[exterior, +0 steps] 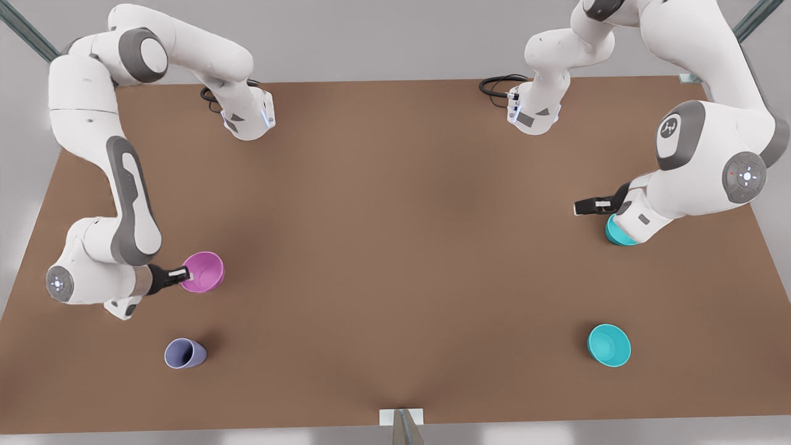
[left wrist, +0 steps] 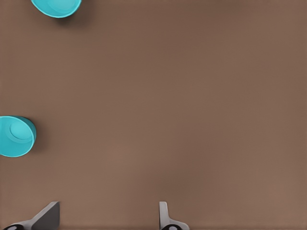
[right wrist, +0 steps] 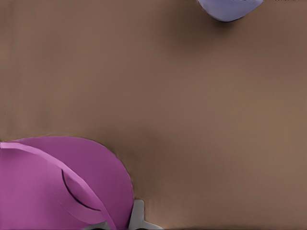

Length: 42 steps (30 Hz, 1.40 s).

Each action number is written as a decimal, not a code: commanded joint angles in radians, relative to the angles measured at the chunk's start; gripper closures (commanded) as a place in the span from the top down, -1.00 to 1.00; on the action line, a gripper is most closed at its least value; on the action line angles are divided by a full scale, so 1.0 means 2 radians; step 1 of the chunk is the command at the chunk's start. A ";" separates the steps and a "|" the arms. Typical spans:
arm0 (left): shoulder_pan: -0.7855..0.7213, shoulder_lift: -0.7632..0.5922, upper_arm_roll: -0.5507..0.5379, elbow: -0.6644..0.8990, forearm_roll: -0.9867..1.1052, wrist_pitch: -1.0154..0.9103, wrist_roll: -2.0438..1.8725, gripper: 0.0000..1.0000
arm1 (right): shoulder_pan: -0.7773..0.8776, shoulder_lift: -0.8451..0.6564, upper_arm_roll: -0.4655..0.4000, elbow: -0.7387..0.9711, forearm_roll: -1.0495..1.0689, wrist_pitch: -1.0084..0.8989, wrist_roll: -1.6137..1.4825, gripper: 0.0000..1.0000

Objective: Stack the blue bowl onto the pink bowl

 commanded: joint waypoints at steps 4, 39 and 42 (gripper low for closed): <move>-0.001 -0.001 0.000 0.000 0.001 0.000 -0.001 1.00 | 0.144 -0.046 -0.001 -0.033 0.069 -0.026 0.305 -0.57; 0.049 0.145 0.314 -0.280 -0.110 0.339 0.659 1.00 | 0.233 0.144 -0.002 0.191 0.026 -0.171 0.594 0.99; 0.049 0.149 0.300 -0.280 -0.149 0.370 0.658 1.00 | 0.137 0.118 -0.003 0.243 -0.114 -0.229 0.322 1.00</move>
